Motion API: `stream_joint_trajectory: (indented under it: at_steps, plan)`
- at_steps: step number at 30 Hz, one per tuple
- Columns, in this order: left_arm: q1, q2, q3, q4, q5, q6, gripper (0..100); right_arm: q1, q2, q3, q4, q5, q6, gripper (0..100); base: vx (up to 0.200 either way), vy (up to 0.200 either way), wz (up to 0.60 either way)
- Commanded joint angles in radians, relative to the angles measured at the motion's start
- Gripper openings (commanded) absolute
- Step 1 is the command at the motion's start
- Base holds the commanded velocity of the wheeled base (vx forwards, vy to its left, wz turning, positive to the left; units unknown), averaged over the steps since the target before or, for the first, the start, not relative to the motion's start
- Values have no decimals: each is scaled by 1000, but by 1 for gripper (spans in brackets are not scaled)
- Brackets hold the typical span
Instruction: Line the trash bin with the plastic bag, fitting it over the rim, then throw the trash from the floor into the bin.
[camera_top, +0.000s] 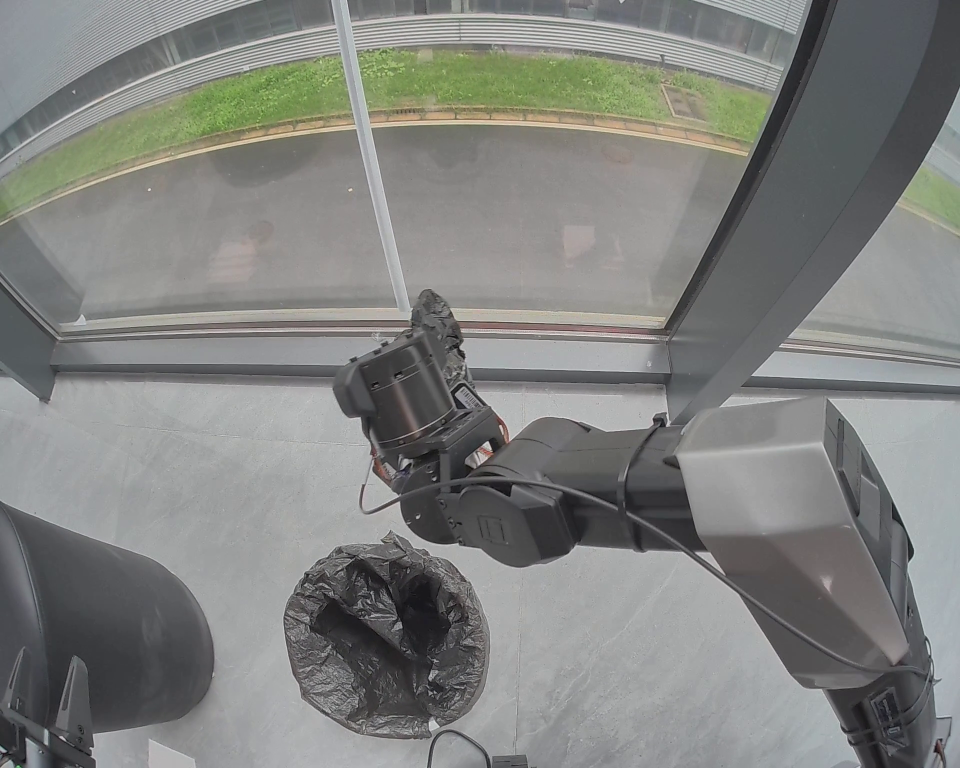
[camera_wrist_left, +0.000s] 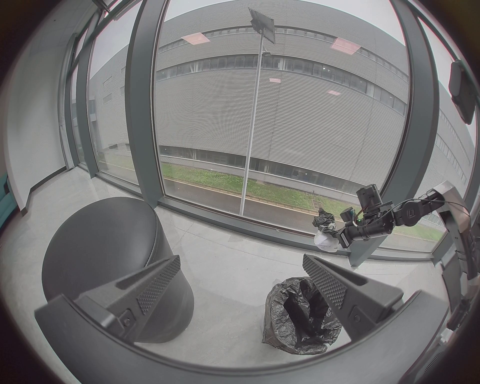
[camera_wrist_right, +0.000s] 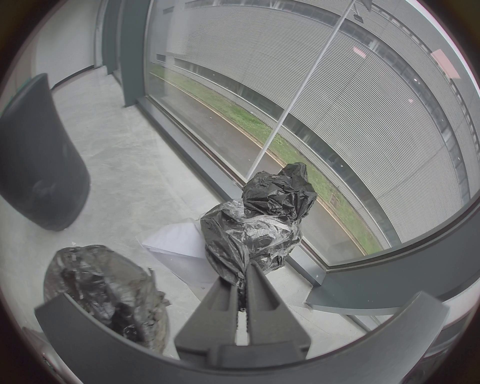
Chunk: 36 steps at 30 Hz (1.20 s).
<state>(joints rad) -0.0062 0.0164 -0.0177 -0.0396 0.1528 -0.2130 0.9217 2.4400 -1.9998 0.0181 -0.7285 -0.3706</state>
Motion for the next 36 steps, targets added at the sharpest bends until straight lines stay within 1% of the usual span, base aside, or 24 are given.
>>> stream_joint_trajectory:
  at_steps: [1,2,3,5,8,10,11,12,13,14,16,18,19,21,22,23,27,29,31,33,36]
  plan:
    - [0,-15,12,0,1,0,100,45,-41,0,26,-14,-1,0,0,0,0]
    - [0,-15,12,0,1,0,100,45,-41,0,26,-14,-1,0,0,0,0]
    - [0,-15,12,0,1,0,100,77,-75,0,118,-43,2,0,0,0,0]
    - [0,-15,12,0,1,0,100,82,-93,0,189,-63,12,0,0,0,0]
    - [0,-15,12,0,1,0,100,91,-108,0,336,-104,61,0,0,0,0]
    - [0,-15,10,0,1,0,100,95,-116,0,462,-129,105,0,0,0,0]
    - [0,-15,10,0,1,0,100,95,-116,0,462,-129,105,0,0,0,0]
    - [0,-15,12,0,1,0,100,97,-128,0,632,-141,156,0,0,0,0]
    - [0,-15,12,0,1,0,100,98,-136,0,680,-141,171,0,0,0,0]
    - [0,-15,12,0,1,0,100,101,-151,0,787,-141,205,0,0,0,0]
    - [0,-15,12,0,1,0,100,121,-176,0,925,-141,266,0,0,0,0]
    - [0,-15,12,0,1,0,100,146,-202,0,1027,-141,348,0,0,0,0]
    - [0,-15,12,0,1,0,100,155,-217,0,1076,-144,406,0,0,0,0]
    - [0,-15,12,0,1,0,100,169,-234,0,1148,-144,481,0,0,0,0]
    - [0,-15,10,0,1,0,100,187,-257,0,1229,-146,559,0,0,0,0]
    - [0,-15,12,0,1,0,100,195,-265,0,1251,-144,581,0,0,0,0]
    - [0,-15,12,0,1,0,100,273,-303,0,1372,-140,736,0,0,0,0]
    - [0,-15,10,0,1,0,100,312,-317,0,1410,-131,788,0,0,0,0]
    - [0,-15,12,0,1,0,100,338,-320,0,1428,-112,823,0,0,0,0]
    - [0,-15,10,0,1,0,100,364,-319,0,1439,-78,854,0,0,0,0]
    - [0,-15,12,0,1,-2,100,387,-305,0,1444,-38,878,0,0,0,0]
